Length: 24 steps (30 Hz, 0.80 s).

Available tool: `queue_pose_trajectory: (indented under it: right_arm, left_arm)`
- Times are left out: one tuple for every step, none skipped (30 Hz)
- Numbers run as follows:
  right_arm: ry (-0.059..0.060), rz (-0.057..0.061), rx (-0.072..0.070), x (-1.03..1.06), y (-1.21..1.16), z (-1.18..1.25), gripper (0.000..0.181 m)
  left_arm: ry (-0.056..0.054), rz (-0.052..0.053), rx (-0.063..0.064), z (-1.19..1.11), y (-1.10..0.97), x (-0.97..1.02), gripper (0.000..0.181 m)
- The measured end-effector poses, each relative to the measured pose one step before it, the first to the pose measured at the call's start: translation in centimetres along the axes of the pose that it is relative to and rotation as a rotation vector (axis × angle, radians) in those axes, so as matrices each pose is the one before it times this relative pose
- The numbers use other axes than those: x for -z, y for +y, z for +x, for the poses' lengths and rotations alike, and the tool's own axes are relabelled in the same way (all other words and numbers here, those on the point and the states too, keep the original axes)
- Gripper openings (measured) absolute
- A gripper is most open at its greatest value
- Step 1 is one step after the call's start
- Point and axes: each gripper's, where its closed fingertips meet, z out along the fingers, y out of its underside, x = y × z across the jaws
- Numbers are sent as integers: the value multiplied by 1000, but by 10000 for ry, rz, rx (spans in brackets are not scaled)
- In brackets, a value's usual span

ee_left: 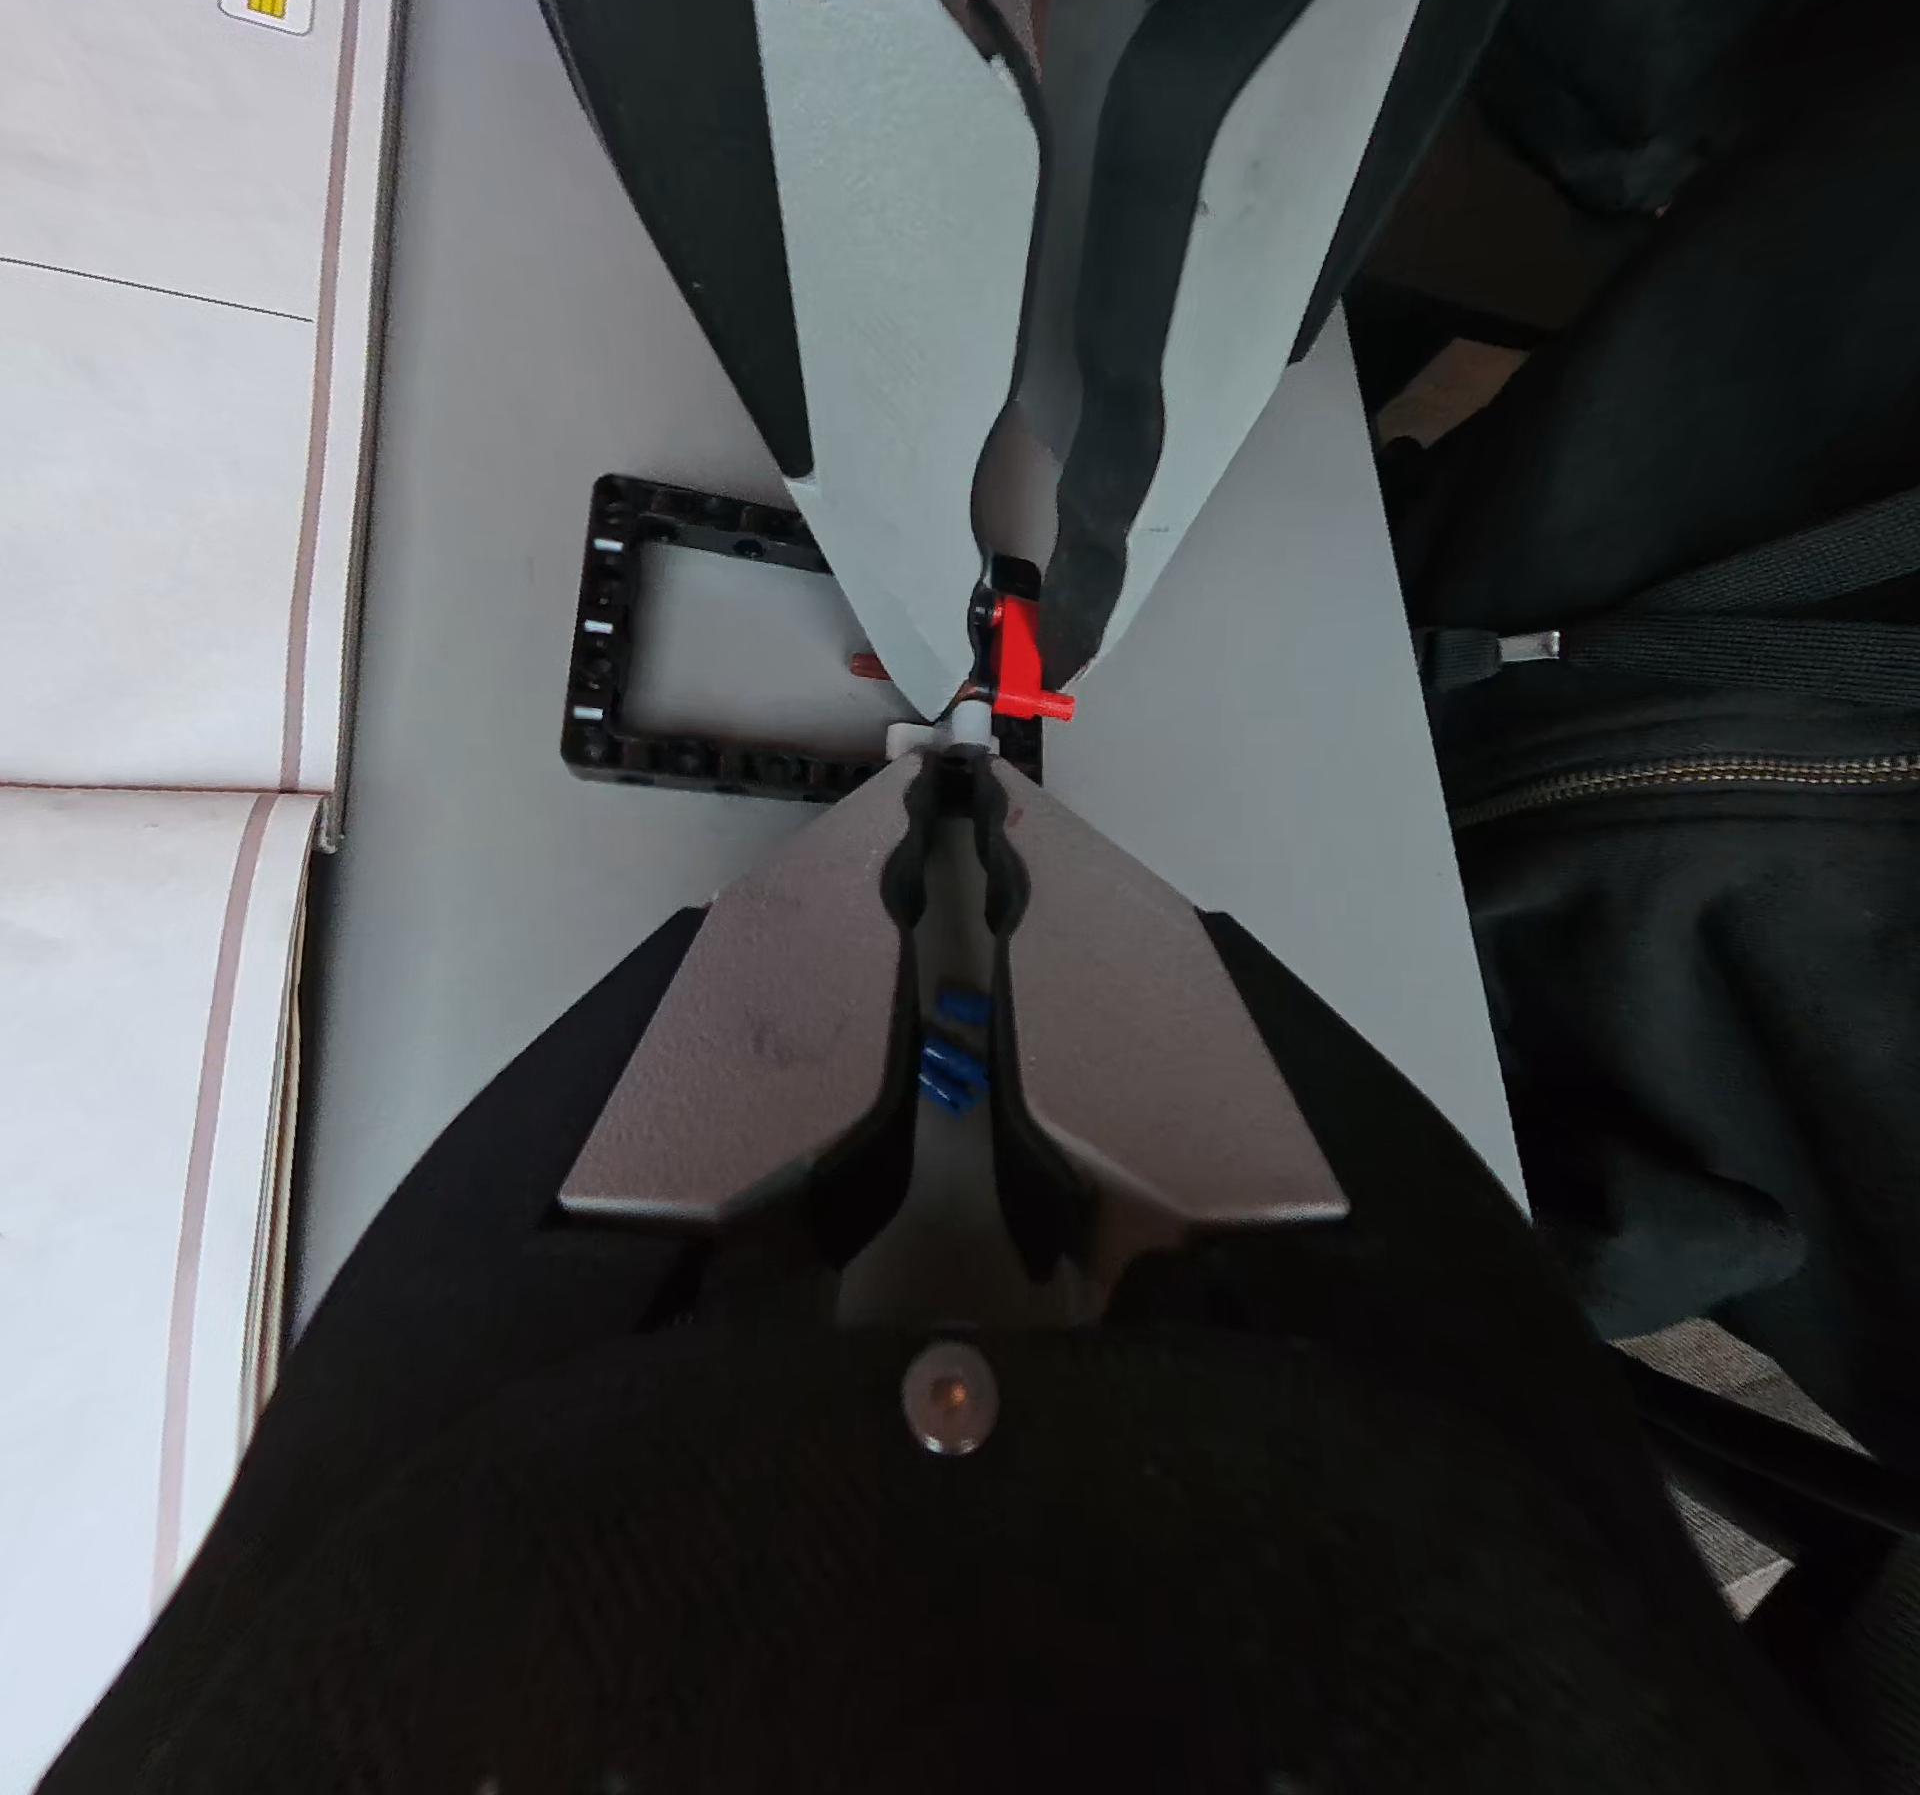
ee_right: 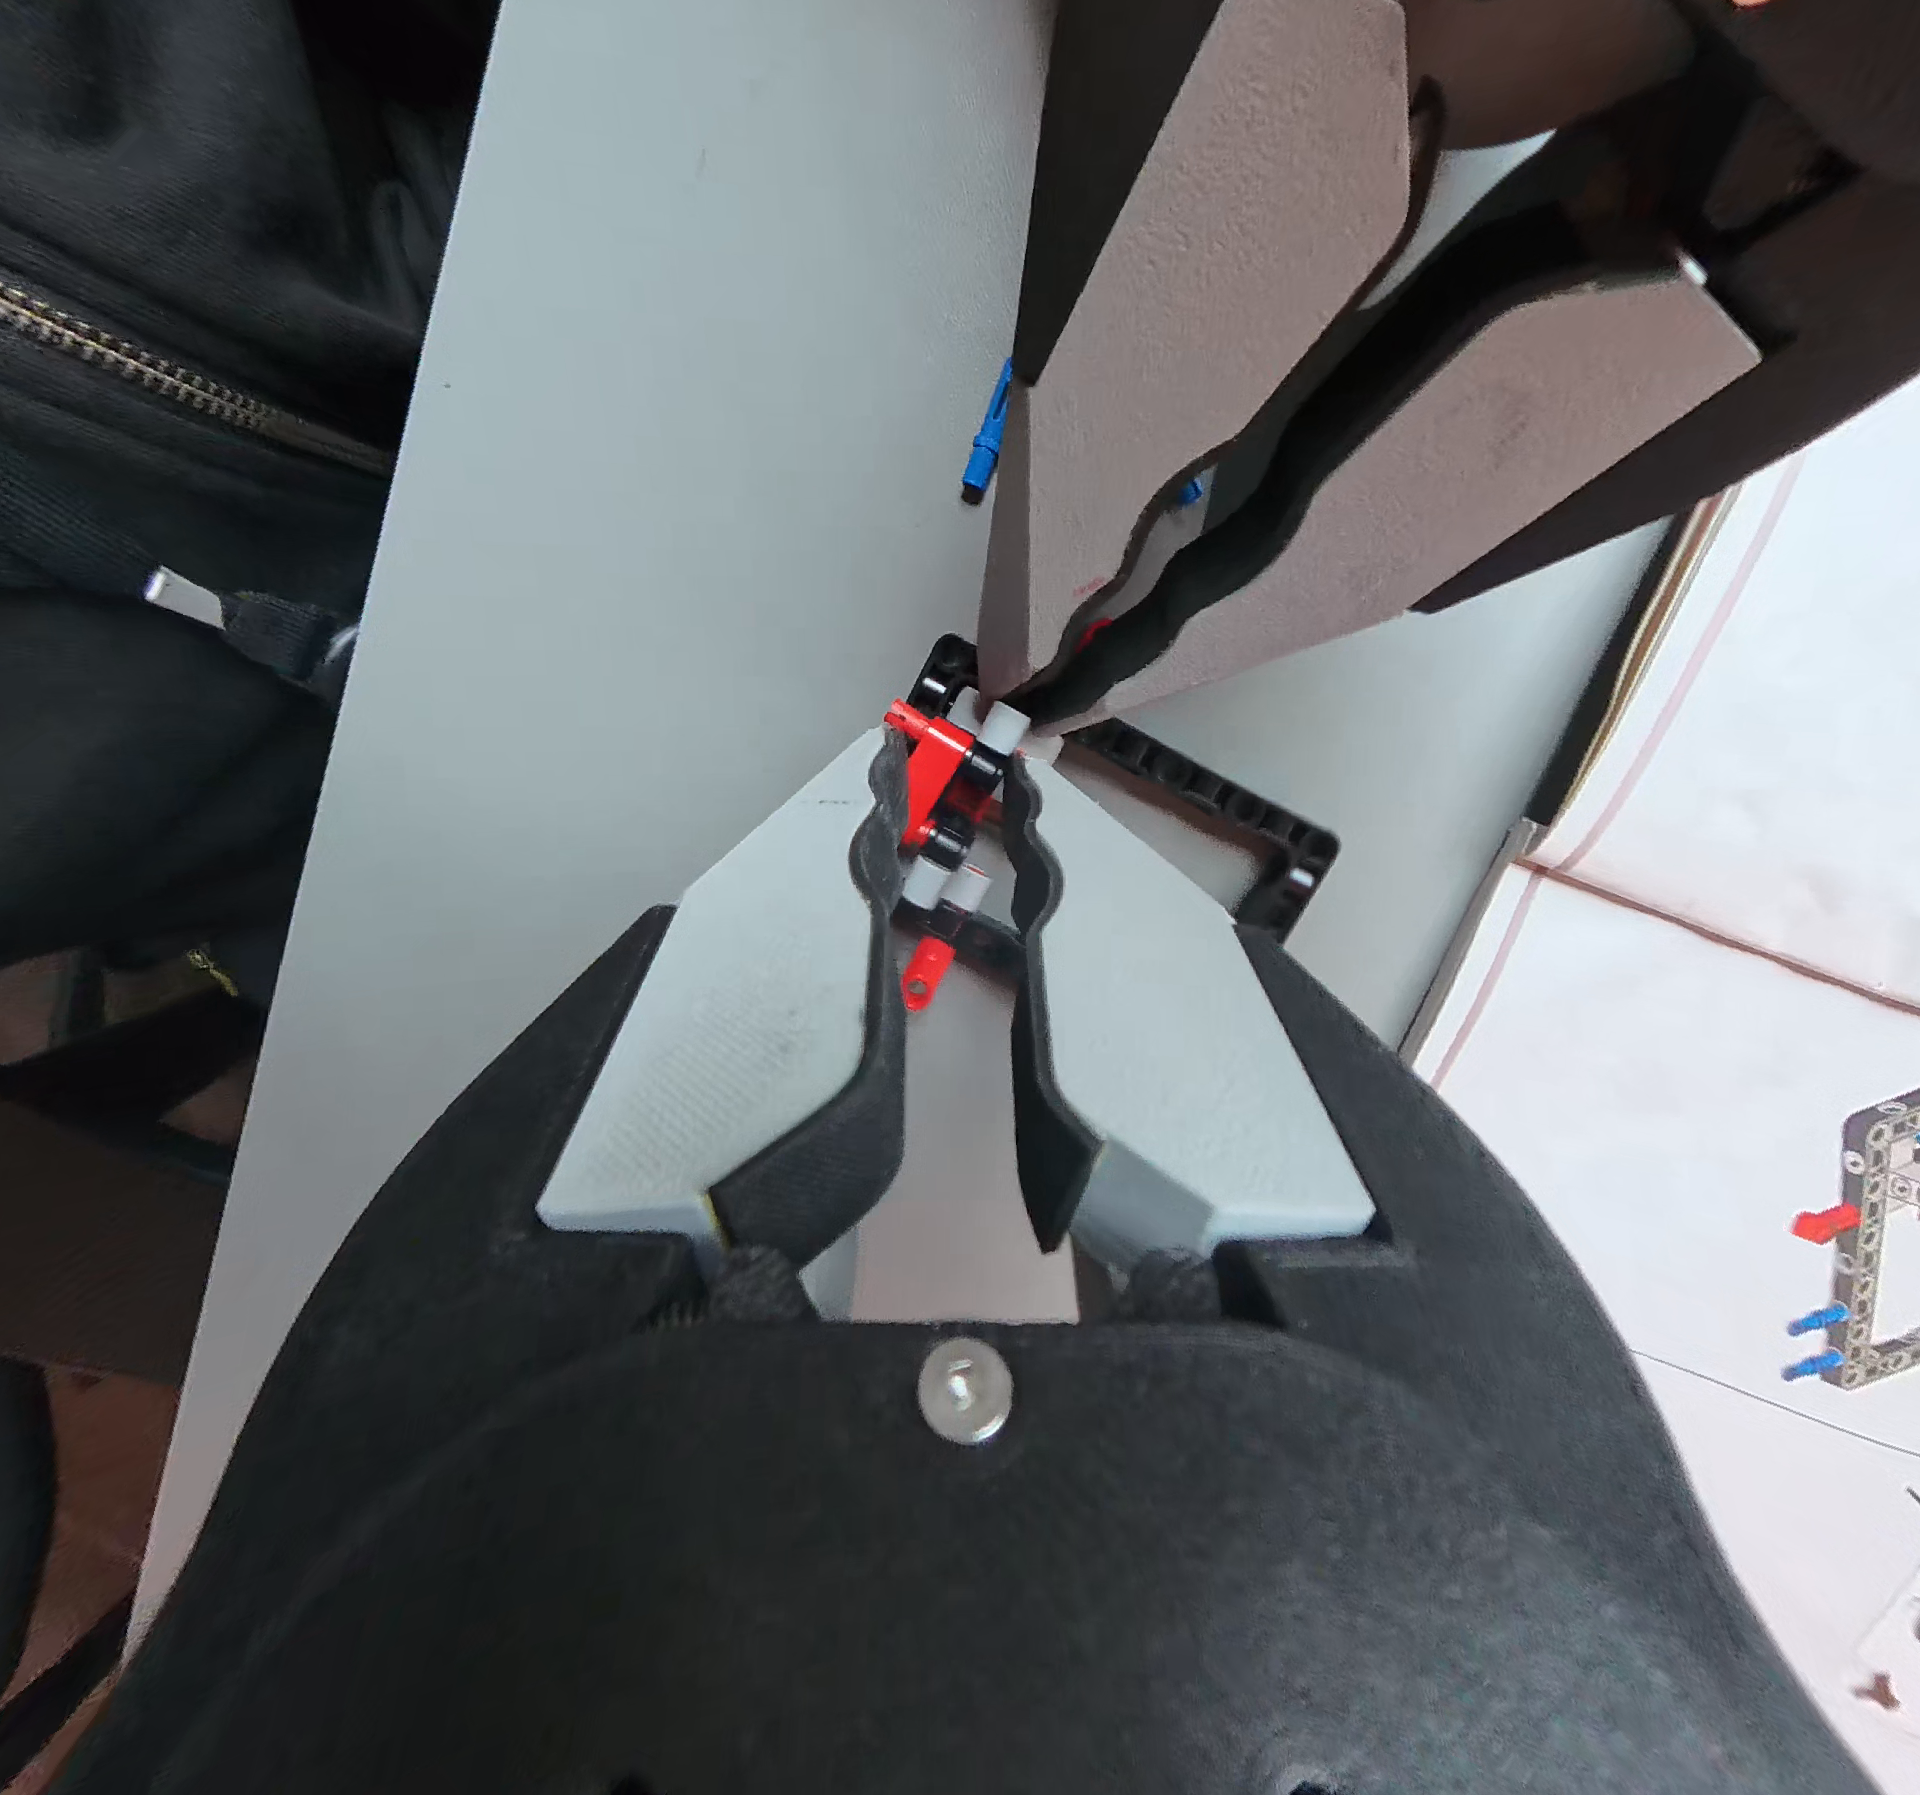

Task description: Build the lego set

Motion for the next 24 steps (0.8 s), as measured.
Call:
queue_pose_trajectory:
  right_arm:
    - [-283, 88, -179, -25, -39, -300, 16]
    - [-352, 94, -136, -70, -49, -464, 17]
    - [-87, 66, -9, -67, 7, -233, 18]
    - [115, 57, 6, 23, -21, 18, 28]
    - [174, 116, -44, 148, -42, 144, 27]
    - [201, 259, -137, 286, -143, 215, 26]
    - [225, 311, -190, 437, -90, 236, 31]
    - [305, 318, -199, 632, 44, 305, 36]
    - [275, 407, -210, 728, 54, 181, 40]
    - [80, 523, -285, 645, 25, -209, 42]
    - [-20, 448, -373, 393, 221, -413, 48]
    - [90, 322, -456, 65, 451, -291, 53]
    - [184, 316, -397, -230, 451, -251, 53]
    - [168, 326, -184, -377, 390, -343, 54]
    - [382, 286, -14, -401, 332, -34, 57]
    - [615, 177, 63, -375, 320, 396, 53]
    - [288, 4, 193, -339, 382, 23, 49]
    - [99, -67, 191, -308, 328, -133, 43]
    - [131, -69, 97, -276, 198, 64, 37]
    - [-68, -52, 128, -245, 127, -172, 32]
    - [-62, 18, 215, -161, 12, -178, 30]
    - [73, 121, 219, -97, -115, 46, 30]
    - [76, 114, 182, -60, -69, 112, 30]
    - [6, 112, 148, -47, -44, 61, 30]
  left_arm:
    - [210, 2, 64, 254, 49, -115, 1]
    - [144, 6, 48, 155, 51, -210, 0]
    - [130, 34, 68, 143, -67, -136, 0]
    - [26, -9, 47, -23, -40, -27, 0]
    - [-21, -3, -18, -44, -25, 54, 1]
    - [-72, 35, -37, -74, -27, 115, 4]
    - [-131, 17, -41, -133, -5, 175, 6]
    - [-106, 37, -53, -64, -40, 208, 8]
    - [-81, 107, -29, -36, -184, 221, 11]
    - [-18, 149, 33, 51, -318, 215, 15]
    - [89, 124, 92, 238, -398, 137, 19]
    - [94, 48, 104, 302, -421, 70, 22]
    - [13, -33, -8, 288, -364, 7, 24]
    - [-48, -74, -78, 270, -326, -81, 23]
    - [-72, -159, -74, 238, -246, -191, 23]
    - [-83, -198, -82, 176, -189, -265, 23]
    - [-87, -312, -50, 63, 12, -355, 23]
    - [-47, -425, -5, 15, 206, -430, 23]
    - [-54, -376, 13, -59, 217, -466, 24]
    - [-40, -331, 28, -65, 203, -458, 23]
    - [-21, -365, 29, -24, 280, -440, 21]
    - [-8, -260, 69, 24, 123, -338, 21]
    - [-63, -202, 74, -35, 31, -207, 19]
    - [-163, -173, -10, -92, 4, -100, 19]
